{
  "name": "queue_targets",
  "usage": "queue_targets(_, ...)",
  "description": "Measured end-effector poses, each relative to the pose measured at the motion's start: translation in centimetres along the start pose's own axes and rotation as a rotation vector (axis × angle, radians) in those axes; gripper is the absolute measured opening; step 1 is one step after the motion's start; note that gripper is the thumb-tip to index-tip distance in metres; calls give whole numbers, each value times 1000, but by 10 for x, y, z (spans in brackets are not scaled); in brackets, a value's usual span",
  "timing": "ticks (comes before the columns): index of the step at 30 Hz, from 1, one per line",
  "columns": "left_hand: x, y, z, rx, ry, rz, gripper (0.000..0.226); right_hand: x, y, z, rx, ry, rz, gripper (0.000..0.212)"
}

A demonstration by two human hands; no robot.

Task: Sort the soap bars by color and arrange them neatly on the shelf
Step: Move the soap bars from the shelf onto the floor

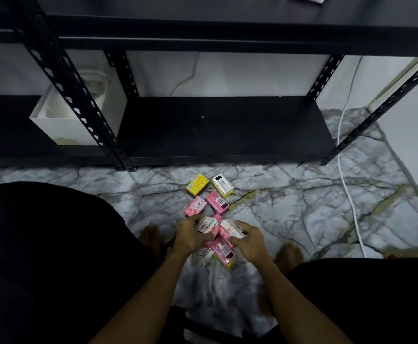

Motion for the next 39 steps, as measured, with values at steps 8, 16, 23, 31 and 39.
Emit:
queue_targets(8,-43,-45,25,-65,-30,-73,67,29,-53,20,-40,-21,71,59)
queue_targets(16,-111,-129,68,-181,-147,-84,69,95,-137,33,35,2,163,51)
queue_targets(23,-156,-195,65,-221,-398,14,62,106,-209,60,45,108,164,59)
queue_targets(31,-179,-227,41,-296,-772,76,51,78,-222,88,194,249,245,62)
queue_targets(39,-173,-226,43,-329,-896,61,73,78,-214,87,186,257,269,74)
Point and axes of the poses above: each hand's wrist, its own y-axis away from the middle knuckle, its own x-axis out of the back of the hand, z = x × y, the point moved 1 cm from there along -y, towards the middle knuckle, and after that the axes turned 14 degrees about y, right-handed, at the moved point
